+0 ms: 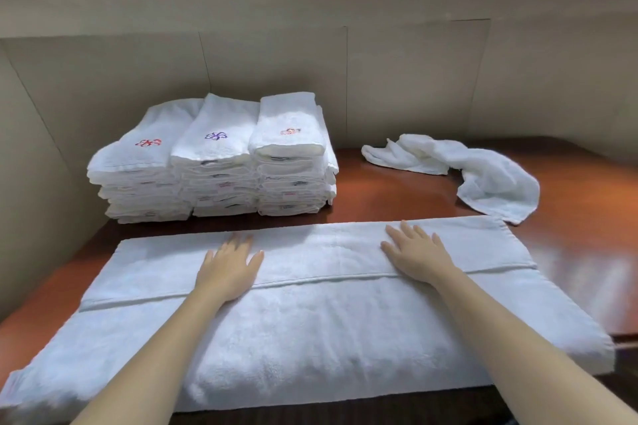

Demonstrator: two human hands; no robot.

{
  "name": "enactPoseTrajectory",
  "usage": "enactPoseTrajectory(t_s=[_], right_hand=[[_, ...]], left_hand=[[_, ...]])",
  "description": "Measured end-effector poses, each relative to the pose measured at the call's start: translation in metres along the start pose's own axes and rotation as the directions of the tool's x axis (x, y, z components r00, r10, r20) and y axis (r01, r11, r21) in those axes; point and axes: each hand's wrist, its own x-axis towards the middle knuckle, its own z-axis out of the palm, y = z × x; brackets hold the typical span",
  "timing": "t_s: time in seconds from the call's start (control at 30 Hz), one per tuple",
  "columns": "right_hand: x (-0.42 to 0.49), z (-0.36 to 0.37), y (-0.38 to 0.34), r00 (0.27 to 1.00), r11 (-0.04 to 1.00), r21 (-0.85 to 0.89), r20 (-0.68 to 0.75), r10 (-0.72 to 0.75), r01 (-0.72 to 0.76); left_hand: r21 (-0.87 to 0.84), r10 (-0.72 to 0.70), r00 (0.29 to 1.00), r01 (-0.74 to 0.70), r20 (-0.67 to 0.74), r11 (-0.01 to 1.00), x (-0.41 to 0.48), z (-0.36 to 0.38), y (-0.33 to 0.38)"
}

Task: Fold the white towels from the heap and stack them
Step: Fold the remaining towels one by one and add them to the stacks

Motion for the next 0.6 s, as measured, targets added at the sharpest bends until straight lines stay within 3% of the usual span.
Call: enactPoseTrajectory(t_s=[0.13,0.3,0.5,0.6], right_hand=[[0.008,-0.008,0.038,0.975,0.975,0.038,-0.019,0.220,-0.219],[0.009,-0.014,0.082,0.909,0.911,0.063,-0.073,0.411,-0.407],[0.007,-0.016,0.080,0.858,0.859,0.030,-0.049,0.511,-0.510],[0.000,-0.022,0.056,0.894,0.895,-0.079,-0.132,0.428,-0.440]], left_hand=[[0.057,0.052,0.999,-0.051,-0.014,0.997,0.006,0.002,-0.030],[0.076,-0.034,0.999,0.031,0.032,0.997,0.015,-0.007,-0.065],[0.070,-0.149,0.988,0.146,0.035,0.987,0.012,-0.014,-0.083],[0.058,-0.102,0.995,0.103,-0.017,0.993,0.000,-0.015,-0.069]])
